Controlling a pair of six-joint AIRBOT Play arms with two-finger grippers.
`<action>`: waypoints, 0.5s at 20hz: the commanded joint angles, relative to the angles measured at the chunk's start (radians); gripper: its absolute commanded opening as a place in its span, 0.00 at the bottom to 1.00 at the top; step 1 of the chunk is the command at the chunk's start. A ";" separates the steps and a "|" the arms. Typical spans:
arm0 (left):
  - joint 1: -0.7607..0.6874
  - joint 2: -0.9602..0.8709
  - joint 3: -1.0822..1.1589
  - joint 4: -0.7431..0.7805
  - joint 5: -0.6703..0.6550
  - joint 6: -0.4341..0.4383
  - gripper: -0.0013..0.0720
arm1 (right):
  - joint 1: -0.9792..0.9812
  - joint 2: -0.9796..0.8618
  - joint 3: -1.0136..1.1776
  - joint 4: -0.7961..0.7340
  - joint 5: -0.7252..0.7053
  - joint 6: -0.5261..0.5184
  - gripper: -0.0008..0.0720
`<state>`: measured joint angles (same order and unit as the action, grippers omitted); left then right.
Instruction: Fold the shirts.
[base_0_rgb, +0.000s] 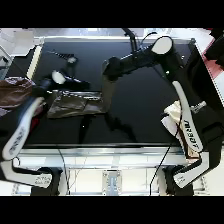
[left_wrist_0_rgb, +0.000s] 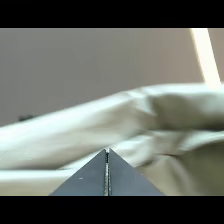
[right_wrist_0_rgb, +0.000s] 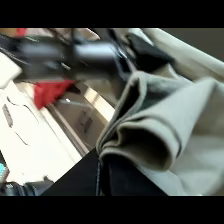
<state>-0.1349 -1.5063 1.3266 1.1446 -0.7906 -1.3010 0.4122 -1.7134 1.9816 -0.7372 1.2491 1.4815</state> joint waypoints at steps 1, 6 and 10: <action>0.206 0.183 0.001 0.040 -0.073 0.000 0.04 | 0.130 -0.043 0.003 0.003 -0.205 -0.010 0.02; 0.400 0.358 0.001 0.040 -0.109 0.000 0.04 | 0.347 -0.157 0.030 0.035 -0.641 -0.034 0.23; 0.430 0.384 0.000 0.041 -0.163 0.000 0.03 | 0.415 -0.148 0.068 -0.032 -0.822 -0.047 0.91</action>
<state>0.2558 -1.1561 1.3266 1.1820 -0.9127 -1.3010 0.7738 -1.8534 2.0228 -0.7181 0.5877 1.4506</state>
